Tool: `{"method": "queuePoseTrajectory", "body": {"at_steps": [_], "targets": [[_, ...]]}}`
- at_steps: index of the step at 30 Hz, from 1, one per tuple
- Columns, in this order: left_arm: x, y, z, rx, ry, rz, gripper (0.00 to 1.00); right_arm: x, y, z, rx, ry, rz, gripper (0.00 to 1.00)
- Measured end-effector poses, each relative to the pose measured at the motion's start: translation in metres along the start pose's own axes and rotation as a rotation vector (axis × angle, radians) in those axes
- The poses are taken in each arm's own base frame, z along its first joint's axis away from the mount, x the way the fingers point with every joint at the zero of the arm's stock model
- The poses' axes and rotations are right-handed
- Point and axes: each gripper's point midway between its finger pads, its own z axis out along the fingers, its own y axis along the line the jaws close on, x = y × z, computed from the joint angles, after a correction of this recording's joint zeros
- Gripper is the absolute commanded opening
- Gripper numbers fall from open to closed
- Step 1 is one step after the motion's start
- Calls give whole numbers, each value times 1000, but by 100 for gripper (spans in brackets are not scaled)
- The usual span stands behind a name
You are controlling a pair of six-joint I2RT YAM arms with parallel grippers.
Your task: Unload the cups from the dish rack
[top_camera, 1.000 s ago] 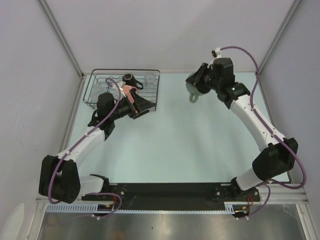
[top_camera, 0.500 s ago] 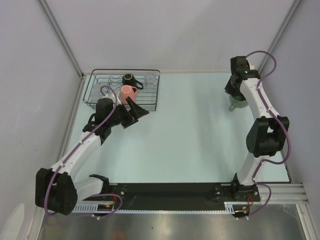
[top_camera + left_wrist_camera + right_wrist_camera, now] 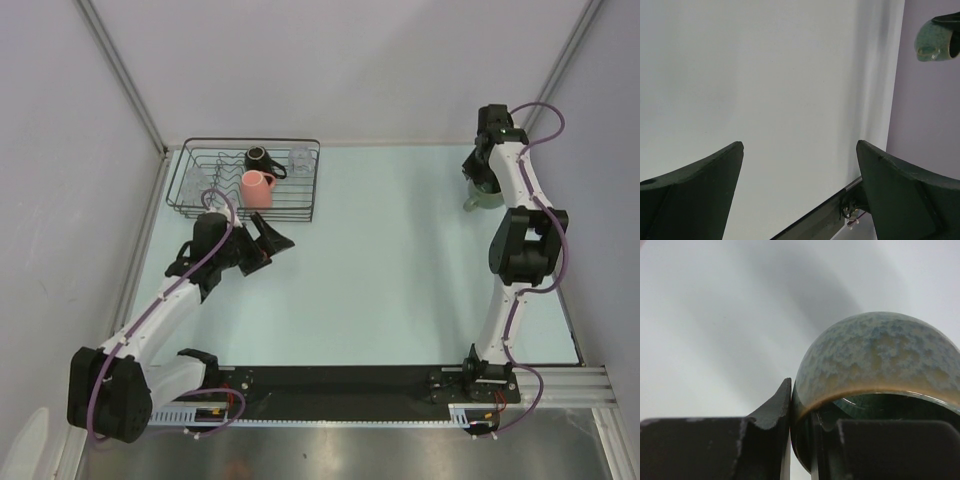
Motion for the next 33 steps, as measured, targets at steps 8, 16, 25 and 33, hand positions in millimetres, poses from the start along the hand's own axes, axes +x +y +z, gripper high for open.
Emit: {"method": "queuePoseTrajectory", "body": {"at_steps": [8, 16, 25, 33], "targets": [[8, 10, 1, -22, 11, -9, 99, 41, -14, 49, 19, 129, 27, 0], [13, 15, -1, -28, 8, -9, 99, 54, -2, 64, -39, 148, 39, 0], [16, 19, -1, -35, 11, -11, 99, 60, -1, 79, -38, 153, 35, 0], [17, 21, 0, -43, 15, -13, 99, 66, -3, 86, -30, 162, 33, 16]]}}
